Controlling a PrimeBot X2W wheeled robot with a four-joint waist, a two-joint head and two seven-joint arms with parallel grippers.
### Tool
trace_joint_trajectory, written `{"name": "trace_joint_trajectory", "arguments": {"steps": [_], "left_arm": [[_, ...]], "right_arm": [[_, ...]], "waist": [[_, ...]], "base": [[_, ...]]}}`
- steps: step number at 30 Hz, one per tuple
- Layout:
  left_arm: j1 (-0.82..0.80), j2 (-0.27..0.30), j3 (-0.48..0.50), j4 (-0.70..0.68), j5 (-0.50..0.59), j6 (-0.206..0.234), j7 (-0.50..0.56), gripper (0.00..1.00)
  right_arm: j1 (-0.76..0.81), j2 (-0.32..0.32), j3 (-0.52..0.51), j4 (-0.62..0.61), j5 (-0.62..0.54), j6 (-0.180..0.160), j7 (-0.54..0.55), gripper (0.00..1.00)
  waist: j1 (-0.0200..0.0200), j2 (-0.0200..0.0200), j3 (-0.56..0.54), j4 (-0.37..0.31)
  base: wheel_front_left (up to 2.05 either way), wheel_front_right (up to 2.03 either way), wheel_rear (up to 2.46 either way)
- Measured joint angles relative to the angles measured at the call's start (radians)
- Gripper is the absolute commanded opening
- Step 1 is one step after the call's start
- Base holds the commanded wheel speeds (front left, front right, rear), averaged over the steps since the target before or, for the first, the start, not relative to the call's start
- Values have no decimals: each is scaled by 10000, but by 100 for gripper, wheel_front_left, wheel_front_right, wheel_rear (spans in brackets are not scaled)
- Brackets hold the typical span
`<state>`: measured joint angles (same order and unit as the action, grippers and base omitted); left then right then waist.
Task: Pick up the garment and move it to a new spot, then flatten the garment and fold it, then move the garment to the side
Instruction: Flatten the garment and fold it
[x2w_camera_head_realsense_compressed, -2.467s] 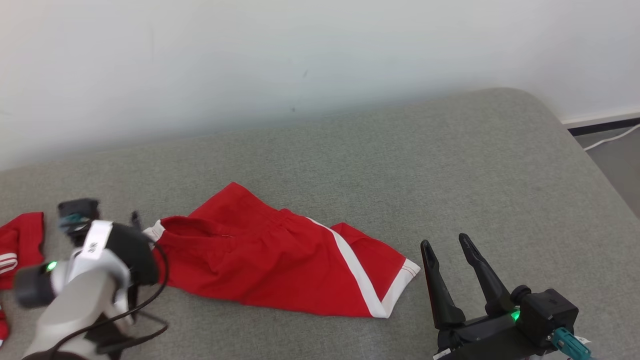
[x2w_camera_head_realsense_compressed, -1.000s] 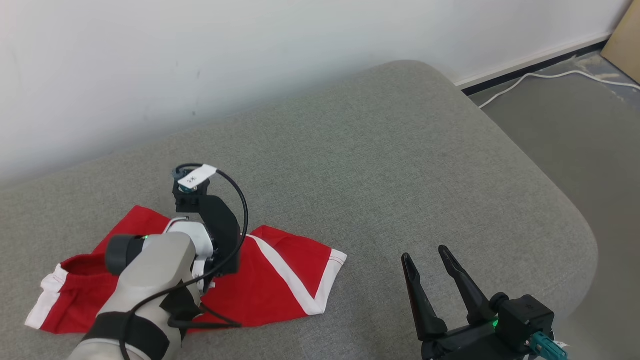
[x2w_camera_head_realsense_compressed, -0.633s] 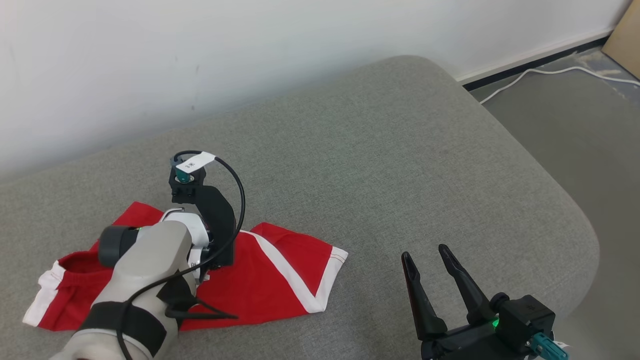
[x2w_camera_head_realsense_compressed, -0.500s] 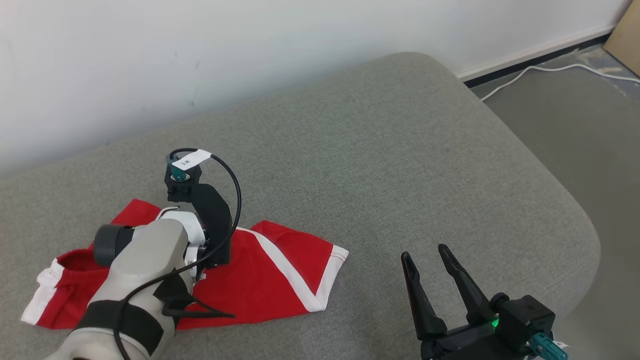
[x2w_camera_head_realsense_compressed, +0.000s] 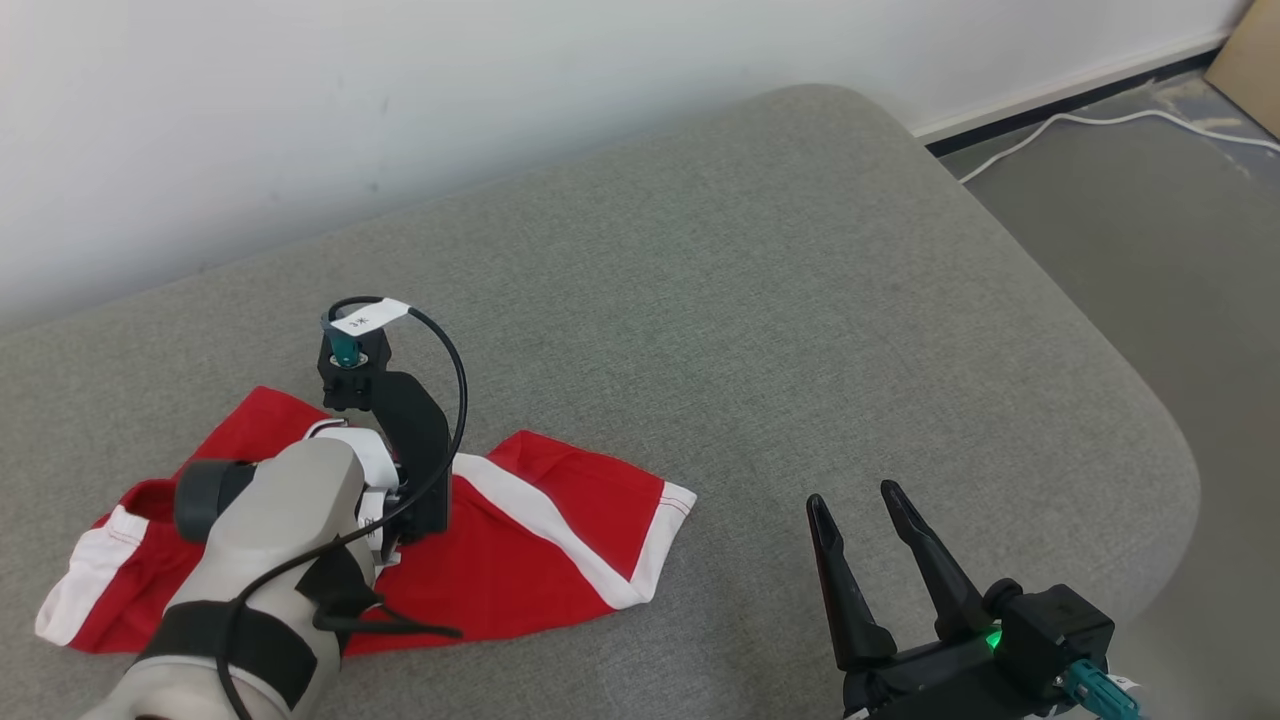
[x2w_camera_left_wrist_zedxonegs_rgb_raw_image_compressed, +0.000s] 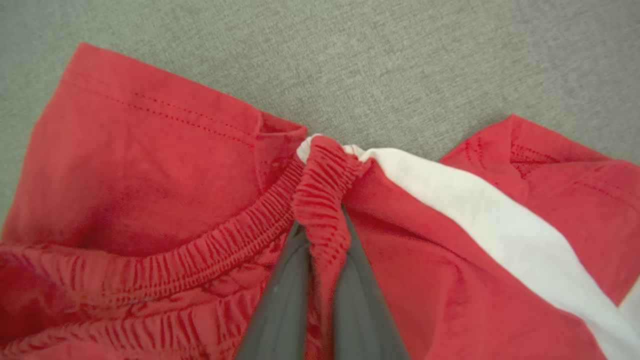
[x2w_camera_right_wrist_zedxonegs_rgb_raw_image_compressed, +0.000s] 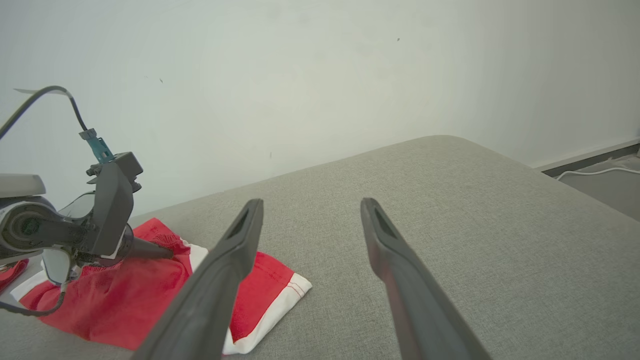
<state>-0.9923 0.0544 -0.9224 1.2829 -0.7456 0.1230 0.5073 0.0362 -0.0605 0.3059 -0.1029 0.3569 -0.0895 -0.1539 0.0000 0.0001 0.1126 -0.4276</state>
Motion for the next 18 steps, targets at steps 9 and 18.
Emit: {"name": "trace_joint_trajectory", "arguments": {"steps": [9,18], "left_arm": [[-1081,-161,976,-1154,-606,0,-1390,0],[-1207,-242,1622,-2443,-1104,-201,-3306,0]], "right_arm": [[-44,6,-86,100,38,-31,-63,100],[-13,-157,-280,75,38,-35,-134,100]], "waist": [[0,0,-90,402],[0,0,-317,1152]], "base": [[0,0,0],[0,0,0]]}}
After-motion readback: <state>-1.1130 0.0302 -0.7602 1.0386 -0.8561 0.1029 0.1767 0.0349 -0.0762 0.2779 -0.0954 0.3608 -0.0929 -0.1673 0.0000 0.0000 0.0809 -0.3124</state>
